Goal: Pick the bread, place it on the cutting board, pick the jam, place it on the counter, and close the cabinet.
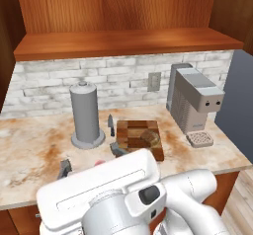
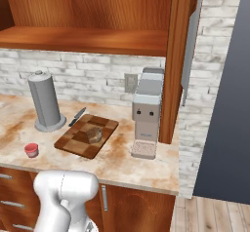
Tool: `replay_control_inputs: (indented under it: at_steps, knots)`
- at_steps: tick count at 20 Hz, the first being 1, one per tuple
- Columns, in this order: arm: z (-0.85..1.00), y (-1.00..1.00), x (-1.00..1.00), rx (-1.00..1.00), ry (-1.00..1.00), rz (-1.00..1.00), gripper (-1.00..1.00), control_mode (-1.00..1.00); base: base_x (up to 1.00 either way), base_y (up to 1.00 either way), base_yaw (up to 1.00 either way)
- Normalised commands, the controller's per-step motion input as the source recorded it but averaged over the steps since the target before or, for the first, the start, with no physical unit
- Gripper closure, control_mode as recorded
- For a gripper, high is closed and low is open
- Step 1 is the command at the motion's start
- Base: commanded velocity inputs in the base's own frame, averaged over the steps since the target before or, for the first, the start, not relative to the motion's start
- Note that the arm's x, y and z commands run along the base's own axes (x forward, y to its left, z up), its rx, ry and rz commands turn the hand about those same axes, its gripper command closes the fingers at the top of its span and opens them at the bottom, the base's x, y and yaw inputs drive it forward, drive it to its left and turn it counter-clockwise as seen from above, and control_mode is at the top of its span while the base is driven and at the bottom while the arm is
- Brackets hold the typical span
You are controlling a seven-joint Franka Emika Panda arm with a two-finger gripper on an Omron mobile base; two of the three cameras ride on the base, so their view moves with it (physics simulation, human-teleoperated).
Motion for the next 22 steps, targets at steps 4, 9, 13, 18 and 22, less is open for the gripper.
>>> replay_control_inputs:
  at_steps: [4,9,13,18,22]
  knots:
    - [0.10,0.19,-0.29,0.00,-0.03,0.02,-1.00,-1.00,0.00,0.00,0.00]
    - [0.11,0.17,-0.21,0.00,-0.02,0.02,-1.00,-1.00,0.00,0.00,0.00]
    - [0.10,0.17,-0.23,0.00,-0.03,0.02,-1.00,-1.00,0.00,0.00,0.00]
    - [0.10,0.18,-0.30,0.00,-0.01,0.03,-1.00,-1.00,0.00,0.00,0.00]
    - [0.06,0.16,-0.35,0.00,0.00,0.04,-1.00,-1.00,0.00,0.00,0.00]
